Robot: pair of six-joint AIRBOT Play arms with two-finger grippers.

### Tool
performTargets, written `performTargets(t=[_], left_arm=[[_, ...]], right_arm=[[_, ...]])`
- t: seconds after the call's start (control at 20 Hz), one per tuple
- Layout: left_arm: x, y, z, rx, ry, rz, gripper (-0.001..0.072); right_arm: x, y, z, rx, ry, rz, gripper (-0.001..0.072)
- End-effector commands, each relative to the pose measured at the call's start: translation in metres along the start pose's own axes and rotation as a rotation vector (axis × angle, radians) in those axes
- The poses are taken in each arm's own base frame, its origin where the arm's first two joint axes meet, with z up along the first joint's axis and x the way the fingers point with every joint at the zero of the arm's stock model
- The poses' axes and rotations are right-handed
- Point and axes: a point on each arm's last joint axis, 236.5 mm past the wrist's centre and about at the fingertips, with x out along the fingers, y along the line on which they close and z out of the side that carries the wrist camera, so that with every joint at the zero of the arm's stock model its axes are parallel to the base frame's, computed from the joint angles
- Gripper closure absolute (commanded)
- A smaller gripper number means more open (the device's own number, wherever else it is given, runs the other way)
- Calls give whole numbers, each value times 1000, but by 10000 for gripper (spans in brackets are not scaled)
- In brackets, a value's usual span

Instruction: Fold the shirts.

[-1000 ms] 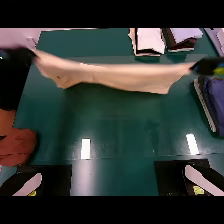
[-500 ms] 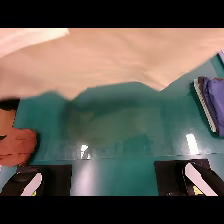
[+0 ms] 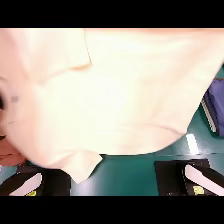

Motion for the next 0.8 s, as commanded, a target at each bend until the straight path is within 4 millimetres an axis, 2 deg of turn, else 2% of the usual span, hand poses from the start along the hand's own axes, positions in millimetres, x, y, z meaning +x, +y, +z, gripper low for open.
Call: performTargets(t=[0.0, 0.1, 0.2, 0.3, 0.35, 0.45, 0.55, 0.65, 0.75], left_arm=[[112, 59, -119, -146, 383, 19, 685], [158, 86, -184, -221, 548, 34, 685], [195, 106, -226, -227, 634, 27, 685], [225, 119, -240, -257, 618, 30, 686], [237, 122, -239, -273, 595, 25, 686], [246, 127, -229, -261, 554, 31, 686], [243, 127, -220, -237, 552, 28, 685], [228, 125, -232, -188, 642, 24, 684], [215, 126, -255, -183, 745, 28, 685]], right_arm=[[103, -14, -77, 7, 324, 5, 696], [156, -17, -121, 36, 466, 36, 696], [199, -24, -153, 77, 553, 47, 696], [232, -32, -164, 110, 594, 51, 696], [245, -36, -162, 122, 594, 49, 696], [263, -42, -146, 134, 565, 39, 696], [265, -45, -128, 127, 530, 33, 695], [258, -45, -119, 118, 511, 29, 696], [250, -48, -131, 125, 535, 21, 696]])
